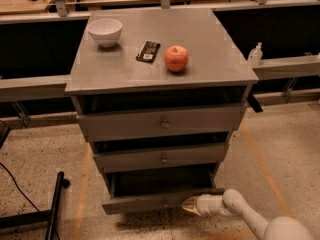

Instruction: Close bottom drawer

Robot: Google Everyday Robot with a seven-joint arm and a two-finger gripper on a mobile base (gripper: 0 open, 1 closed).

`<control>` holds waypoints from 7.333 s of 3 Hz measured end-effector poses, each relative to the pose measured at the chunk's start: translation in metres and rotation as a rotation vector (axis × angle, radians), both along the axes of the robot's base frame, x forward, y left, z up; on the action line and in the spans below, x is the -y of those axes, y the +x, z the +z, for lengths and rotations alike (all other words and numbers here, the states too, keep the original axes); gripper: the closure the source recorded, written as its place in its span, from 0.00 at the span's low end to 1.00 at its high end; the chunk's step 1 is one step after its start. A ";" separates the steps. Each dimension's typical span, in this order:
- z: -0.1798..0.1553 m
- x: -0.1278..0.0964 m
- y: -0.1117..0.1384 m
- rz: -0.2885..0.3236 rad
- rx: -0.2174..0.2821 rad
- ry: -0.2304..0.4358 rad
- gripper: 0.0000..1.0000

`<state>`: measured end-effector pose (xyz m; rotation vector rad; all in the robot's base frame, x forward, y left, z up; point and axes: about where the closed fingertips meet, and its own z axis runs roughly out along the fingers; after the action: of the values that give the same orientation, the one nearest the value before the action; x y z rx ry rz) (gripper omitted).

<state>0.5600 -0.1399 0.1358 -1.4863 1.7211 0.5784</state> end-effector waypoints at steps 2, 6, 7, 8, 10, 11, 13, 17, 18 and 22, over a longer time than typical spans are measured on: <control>0.004 -0.002 0.010 -0.007 0.024 0.022 1.00; 0.013 0.001 -0.040 0.096 0.003 0.032 1.00; 0.007 -0.008 -0.030 0.104 -0.006 0.033 1.00; 0.005 -0.014 -0.012 0.095 -0.003 0.035 1.00; 0.013 -0.011 0.015 0.065 0.023 0.036 1.00; 0.006 -0.005 0.009 0.075 -0.010 0.070 1.00; -0.006 0.003 -0.026 0.122 -0.072 0.090 1.00; -0.006 -0.033 0.022 0.148 0.006 0.053 1.00; -0.001 -0.017 0.039 0.140 0.041 0.030 1.00; 0.001 0.016 -0.042 0.139 0.006 0.028 1.00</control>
Offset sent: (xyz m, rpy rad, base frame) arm 0.0282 -0.0031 0.0133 0.0496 -0.0642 -0.0259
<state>0.5184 -0.1555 0.1371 -1.5955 1.6071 0.6669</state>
